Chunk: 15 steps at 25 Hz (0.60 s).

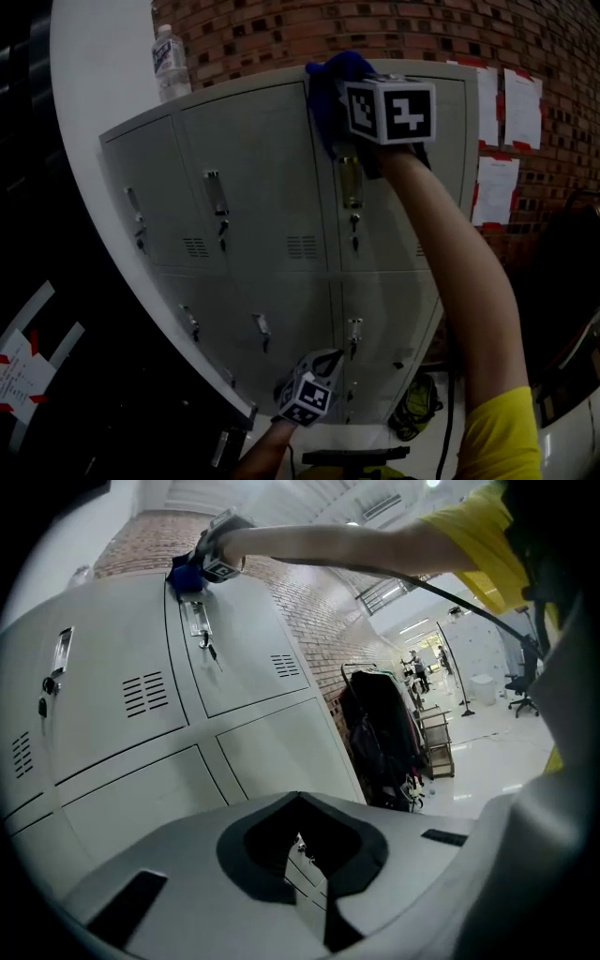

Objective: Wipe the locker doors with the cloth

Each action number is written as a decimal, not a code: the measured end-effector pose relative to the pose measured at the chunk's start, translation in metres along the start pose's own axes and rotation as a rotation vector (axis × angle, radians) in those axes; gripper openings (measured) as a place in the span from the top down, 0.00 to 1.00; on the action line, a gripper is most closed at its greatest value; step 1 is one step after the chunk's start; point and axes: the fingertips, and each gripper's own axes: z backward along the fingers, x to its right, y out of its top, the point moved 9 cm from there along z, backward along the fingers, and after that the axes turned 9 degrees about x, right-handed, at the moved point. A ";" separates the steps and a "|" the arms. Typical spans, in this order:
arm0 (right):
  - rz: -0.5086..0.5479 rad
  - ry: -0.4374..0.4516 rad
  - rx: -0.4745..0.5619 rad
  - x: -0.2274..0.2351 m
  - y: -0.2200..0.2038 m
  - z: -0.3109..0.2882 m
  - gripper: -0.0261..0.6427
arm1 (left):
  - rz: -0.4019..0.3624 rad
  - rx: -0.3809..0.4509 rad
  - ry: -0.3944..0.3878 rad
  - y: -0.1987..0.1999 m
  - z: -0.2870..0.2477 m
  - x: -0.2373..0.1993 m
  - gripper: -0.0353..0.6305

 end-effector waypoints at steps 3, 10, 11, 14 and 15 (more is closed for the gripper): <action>-0.031 0.033 -0.048 -0.009 -0.048 0.026 0.86 | 0.038 -0.008 0.020 -0.011 0.008 -0.004 0.94; -0.166 0.060 -0.099 -0.024 -0.174 0.105 0.86 | 0.044 -0.040 0.022 -0.023 0.012 -0.007 0.94; -0.163 0.057 -0.087 -0.023 -0.173 0.109 0.86 | 0.048 -0.037 0.020 -0.022 0.009 -0.005 0.94; -0.148 0.057 -0.015 -0.028 -0.159 0.130 0.86 | 0.083 -0.026 -0.002 -0.019 0.005 0.006 0.94; -0.156 0.068 -0.011 -0.032 -0.159 0.140 0.86 | 0.089 -0.026 -0.014 -0.018 0.004 0.009 0.94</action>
